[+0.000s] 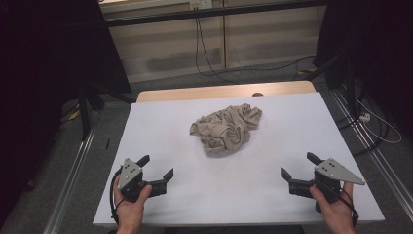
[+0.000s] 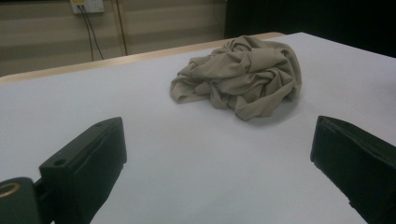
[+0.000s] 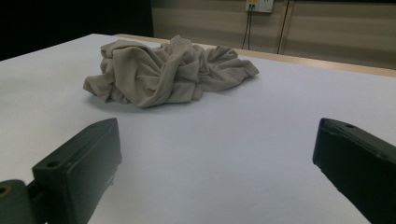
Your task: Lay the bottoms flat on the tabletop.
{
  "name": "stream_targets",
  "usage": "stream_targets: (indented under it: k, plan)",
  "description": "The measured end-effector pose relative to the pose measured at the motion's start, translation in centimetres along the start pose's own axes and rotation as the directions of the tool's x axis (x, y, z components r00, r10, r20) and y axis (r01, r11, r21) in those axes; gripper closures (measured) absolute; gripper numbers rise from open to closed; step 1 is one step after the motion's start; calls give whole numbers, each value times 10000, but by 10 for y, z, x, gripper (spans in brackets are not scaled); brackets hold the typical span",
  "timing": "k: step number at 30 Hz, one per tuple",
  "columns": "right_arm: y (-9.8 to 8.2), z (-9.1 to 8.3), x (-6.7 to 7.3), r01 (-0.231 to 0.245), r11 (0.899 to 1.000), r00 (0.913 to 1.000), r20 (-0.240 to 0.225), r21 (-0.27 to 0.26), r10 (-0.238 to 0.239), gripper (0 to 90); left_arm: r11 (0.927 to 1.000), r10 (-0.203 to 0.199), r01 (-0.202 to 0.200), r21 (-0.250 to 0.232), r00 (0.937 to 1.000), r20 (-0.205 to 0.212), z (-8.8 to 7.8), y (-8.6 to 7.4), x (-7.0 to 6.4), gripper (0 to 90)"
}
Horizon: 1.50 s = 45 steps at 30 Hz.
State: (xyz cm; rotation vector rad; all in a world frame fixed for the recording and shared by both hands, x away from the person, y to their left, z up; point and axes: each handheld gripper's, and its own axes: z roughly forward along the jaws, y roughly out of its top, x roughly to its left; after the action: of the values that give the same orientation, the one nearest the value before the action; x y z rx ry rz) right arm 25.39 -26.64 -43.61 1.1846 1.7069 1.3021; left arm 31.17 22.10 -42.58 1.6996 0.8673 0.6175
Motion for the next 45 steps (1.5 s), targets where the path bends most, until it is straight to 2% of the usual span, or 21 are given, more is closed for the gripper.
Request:
stream_targets:
  k: [10,12,22,25,28,31,35,37,40,45]
  plan:
    - [-1,3,-1,-132,9998,9995,-293,168,137,8,9989,-192,193,432,9998,-20,3,0,0,48]
    - [-2,4,0,-96,9993,9991,-415,372,112,18,9988,-203,206,451,9998,-69,4,-1,0,50]
    - [0,13,14,212,9980,9982,-565,588,-179,17,9981,-219,193,584,9988,432,3,-1,-1,65]
    - [1,18,17,210,9979,9971,-747,606,-165,14,9971,-424,394,649,9981,458,7,-1,0,64]
    - [2,24,18,29,9973,9956,-939,734,40,14,9957,-571,516,768,9958,710,11,0,2,63]
    - [3,32,21,66,9960,9945,-1051,896,28,20,9951,-623,569,803,9959,663,15,0,3,69]
    - [6,35,22,155,9956,9931,-1172,926,-45,32,9931,-507,403,1099,9943,940,22,1,1,70]
    - [8,36,22,20,9957,9922,-1242,924,95,33,9918,-471,331,1235,9926,1121,26,1,0,70]
    - [9,39,21,40,9943,9916,-1293,1067,98,46,9913,-211,54,1318,9928,1181,33,4,-4,71]
    - [18,54,21,129,9922,9892,-1467,1237,54,65,9913,-82,-85,1315,9921,1253,44,12,-8,69]
